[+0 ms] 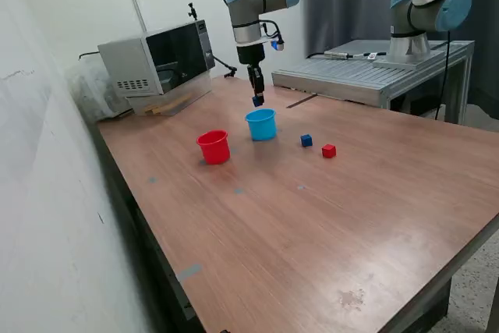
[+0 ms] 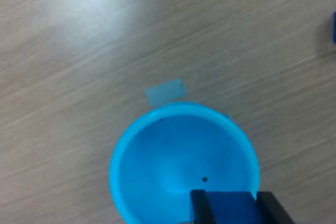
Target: Place red objects in the red bin, and blue objects in the blue bin.
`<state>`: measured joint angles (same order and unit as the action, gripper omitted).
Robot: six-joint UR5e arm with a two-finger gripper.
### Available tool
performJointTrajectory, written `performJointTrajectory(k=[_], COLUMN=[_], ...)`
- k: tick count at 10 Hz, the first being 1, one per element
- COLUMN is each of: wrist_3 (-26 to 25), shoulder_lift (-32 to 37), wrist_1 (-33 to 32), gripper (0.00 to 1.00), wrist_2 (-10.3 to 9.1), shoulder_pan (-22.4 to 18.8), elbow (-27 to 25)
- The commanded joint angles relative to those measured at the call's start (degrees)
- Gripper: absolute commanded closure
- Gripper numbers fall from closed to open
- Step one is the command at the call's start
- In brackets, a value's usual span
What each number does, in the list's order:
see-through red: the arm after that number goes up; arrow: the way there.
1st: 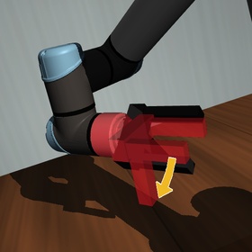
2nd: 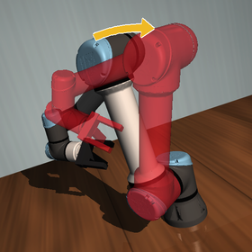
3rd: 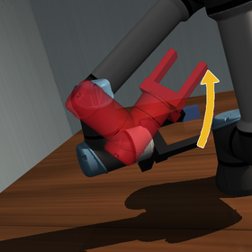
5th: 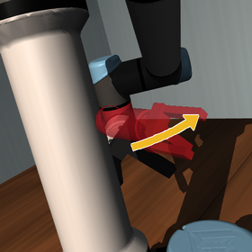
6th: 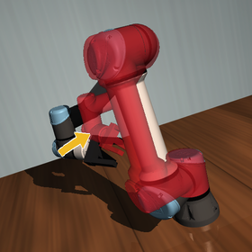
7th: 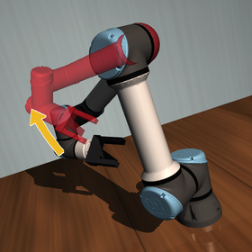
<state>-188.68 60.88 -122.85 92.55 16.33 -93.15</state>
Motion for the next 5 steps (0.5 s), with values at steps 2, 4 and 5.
performJointTrajectory(k=[2, 4, 5], wrist_3=[-0.02, 0.06, 0.06], shoulder_lift=[0.03, 0.03, 0.12], wrist_1=[-0.02, -0.11, -0.29], gripper=[0.00, 0.00, 0.00], wrist_2=[0.08, 0.17, 0.26], shoulder_pan=[0.10, 0.10, 0.10], elbow=[-0.54, -0.54, -0.54])
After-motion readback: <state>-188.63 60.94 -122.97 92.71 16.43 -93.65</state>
